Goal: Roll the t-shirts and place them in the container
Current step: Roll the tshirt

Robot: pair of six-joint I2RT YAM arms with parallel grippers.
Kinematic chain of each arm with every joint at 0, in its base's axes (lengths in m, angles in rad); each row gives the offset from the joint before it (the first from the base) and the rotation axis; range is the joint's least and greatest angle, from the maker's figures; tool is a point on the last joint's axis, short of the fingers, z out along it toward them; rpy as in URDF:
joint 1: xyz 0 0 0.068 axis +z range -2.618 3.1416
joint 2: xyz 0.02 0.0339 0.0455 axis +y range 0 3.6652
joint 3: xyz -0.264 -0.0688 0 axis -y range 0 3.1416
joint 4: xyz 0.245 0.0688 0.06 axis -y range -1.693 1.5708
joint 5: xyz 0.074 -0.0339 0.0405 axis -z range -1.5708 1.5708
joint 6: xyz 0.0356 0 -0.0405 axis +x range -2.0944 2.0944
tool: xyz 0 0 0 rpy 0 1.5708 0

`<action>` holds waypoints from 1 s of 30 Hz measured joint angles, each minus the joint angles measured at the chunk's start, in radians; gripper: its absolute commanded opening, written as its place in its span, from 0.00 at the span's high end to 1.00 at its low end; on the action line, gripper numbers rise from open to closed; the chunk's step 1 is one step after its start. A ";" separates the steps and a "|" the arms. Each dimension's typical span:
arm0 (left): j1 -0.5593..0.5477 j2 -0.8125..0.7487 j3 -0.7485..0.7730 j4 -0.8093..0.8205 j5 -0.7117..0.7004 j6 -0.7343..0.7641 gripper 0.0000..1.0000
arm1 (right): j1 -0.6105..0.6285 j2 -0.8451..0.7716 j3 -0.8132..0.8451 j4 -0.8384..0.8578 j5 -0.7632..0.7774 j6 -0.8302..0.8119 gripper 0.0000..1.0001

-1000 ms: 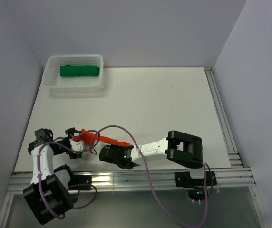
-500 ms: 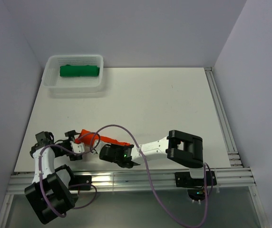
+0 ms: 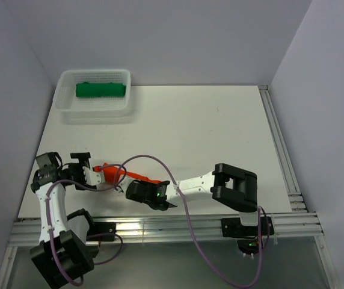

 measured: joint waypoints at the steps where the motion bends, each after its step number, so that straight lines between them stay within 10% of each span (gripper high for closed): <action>1: -0.010 -0.006 0.005 0.030 -0.019 -0.029 0.01 | -0.002 -0.002 0.000 0.000 -0.004 0.001 1.00; 19: -0.105 -0.135 -0.020 0.536 -0.213 -0.731 0.00 | -0.030 0.011 0.033 -0.020 -0.053 0.016 1.00; 30: -0.106 -0.168 0.294 0.540 -0.311 -0.939 0.01 | -0.030 0.016 0.040 -0.023 -0.050 0.018 1.00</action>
